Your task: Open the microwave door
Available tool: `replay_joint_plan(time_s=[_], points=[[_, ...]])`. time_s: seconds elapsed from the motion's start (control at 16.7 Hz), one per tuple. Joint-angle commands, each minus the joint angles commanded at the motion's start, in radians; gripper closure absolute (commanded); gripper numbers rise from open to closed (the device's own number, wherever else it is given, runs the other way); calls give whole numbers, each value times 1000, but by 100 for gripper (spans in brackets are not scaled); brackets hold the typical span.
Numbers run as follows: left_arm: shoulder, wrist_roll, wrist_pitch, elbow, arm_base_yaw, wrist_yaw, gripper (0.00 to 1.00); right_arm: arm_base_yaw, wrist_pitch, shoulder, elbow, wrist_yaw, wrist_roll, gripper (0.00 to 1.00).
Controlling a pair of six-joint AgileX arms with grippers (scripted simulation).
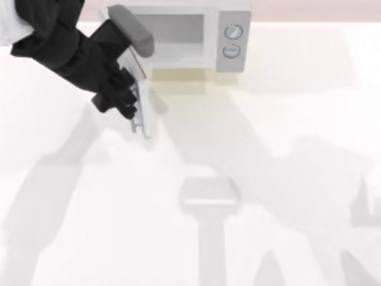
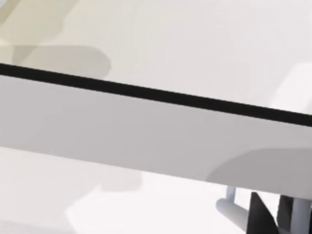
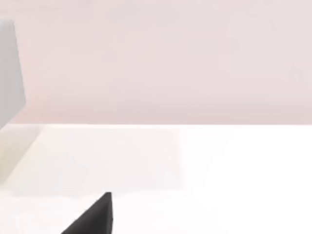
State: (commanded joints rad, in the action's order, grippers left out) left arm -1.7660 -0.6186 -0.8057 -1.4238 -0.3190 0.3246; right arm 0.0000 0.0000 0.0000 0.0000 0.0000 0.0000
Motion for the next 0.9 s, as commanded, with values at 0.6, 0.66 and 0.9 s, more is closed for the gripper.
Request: replay_joint_plan(time_s=[0.6, 0.66, 0.9], points=[[4, -46, -15, 2, 19, 22, 100, 0, 0, 0, 0, 0, 0, 0], [4, -46, -15, 2, 19, 22, 100, 0, 0, 0, 0, 0, 0, 0], [4, -46, -15, 2, 19, 22, 100, 0, 0, 0, 0, 0, 0, 0]])
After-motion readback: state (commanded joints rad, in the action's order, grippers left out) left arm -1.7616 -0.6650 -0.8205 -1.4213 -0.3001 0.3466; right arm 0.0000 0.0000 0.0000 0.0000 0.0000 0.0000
